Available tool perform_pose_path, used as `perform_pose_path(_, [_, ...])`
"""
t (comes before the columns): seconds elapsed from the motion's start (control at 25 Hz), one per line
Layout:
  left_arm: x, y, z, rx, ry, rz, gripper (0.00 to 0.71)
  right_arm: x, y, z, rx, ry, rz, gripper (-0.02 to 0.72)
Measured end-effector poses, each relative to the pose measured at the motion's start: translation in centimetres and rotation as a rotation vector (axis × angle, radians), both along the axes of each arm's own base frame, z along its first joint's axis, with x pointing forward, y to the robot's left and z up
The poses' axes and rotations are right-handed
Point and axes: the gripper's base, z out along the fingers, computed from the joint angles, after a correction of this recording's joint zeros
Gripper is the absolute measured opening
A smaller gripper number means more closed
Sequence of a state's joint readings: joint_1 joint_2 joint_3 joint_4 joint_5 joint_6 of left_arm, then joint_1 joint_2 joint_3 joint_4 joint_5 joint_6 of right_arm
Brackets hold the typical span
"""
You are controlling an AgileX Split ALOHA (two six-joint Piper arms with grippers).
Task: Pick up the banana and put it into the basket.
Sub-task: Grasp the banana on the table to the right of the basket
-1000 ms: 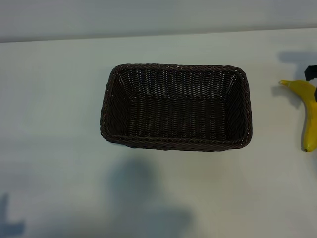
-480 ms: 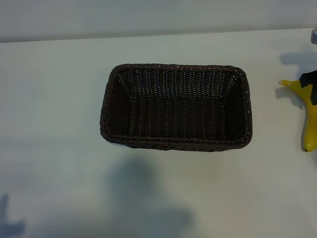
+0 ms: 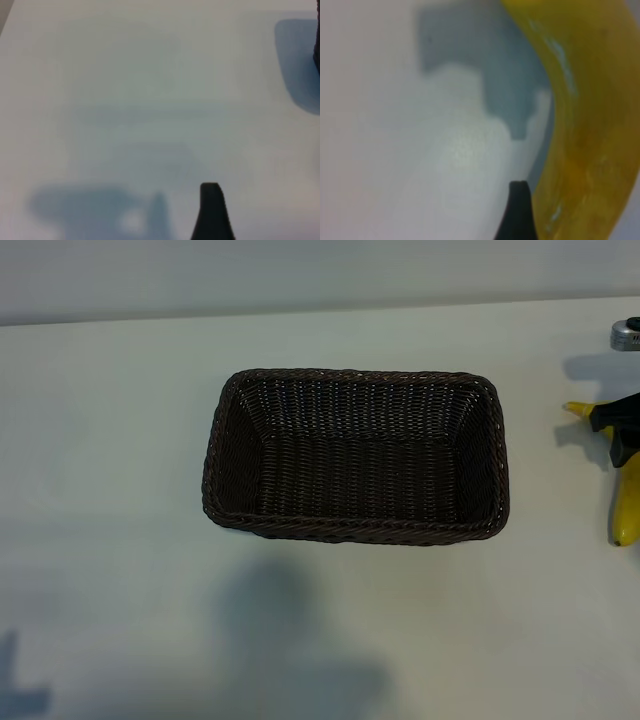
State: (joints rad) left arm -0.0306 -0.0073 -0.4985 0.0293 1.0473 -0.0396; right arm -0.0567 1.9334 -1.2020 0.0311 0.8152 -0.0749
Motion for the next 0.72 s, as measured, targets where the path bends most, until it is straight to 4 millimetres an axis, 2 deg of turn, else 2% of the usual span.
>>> perform_pose_path(0.28, [0.0, 0.0, 0.0, 0.000, 0.000, 0.000, 0.541, 0.4, 0.0, -1.4, -0.001, 0.010, 0.000, 0.606])
perform_pose_path(0.72, [0.0, 0.0, 0.0, 0.000, 0.000, 0.000, 0.541, 0.6, -0.1, -1.6, -0.003, -0.004, 0.000, 0.595])
